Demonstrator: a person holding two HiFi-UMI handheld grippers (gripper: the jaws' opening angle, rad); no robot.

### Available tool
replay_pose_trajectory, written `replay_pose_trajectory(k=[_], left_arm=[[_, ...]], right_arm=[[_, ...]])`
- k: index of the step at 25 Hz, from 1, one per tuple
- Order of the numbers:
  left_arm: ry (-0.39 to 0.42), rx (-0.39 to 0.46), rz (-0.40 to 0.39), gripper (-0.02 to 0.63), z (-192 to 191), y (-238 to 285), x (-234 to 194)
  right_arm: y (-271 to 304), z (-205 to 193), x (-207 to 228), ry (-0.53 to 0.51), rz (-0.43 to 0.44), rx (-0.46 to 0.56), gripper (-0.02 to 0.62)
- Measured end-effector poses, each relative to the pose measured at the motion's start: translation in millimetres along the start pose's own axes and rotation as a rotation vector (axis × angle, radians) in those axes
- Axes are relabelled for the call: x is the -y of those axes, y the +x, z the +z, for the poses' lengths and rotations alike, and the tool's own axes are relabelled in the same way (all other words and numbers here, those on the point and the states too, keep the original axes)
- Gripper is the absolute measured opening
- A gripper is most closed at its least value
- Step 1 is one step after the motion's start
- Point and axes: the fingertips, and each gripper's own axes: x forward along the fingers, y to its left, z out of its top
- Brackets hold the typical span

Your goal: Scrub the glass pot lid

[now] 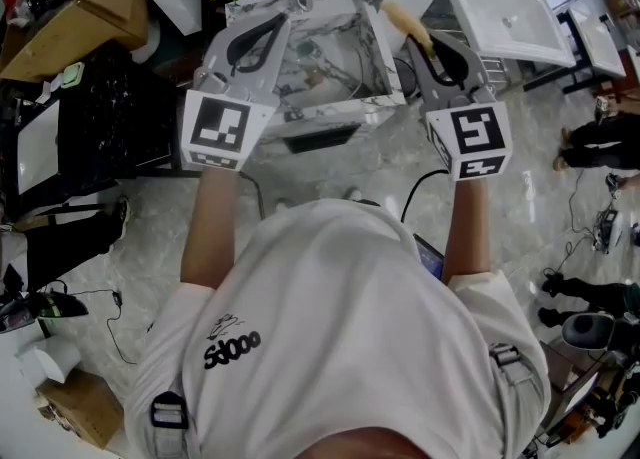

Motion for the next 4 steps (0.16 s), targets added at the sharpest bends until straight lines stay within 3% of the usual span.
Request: replay_pose_trajectory(k=[4], left_arm=[[-0.006, -0.005, -0.005, 0.011, -3.1, 0.7, 2.7]], right_arm=[[-0.1, -3.6, -1.6, 0.007, 0.004, -0.008, 0.049]])
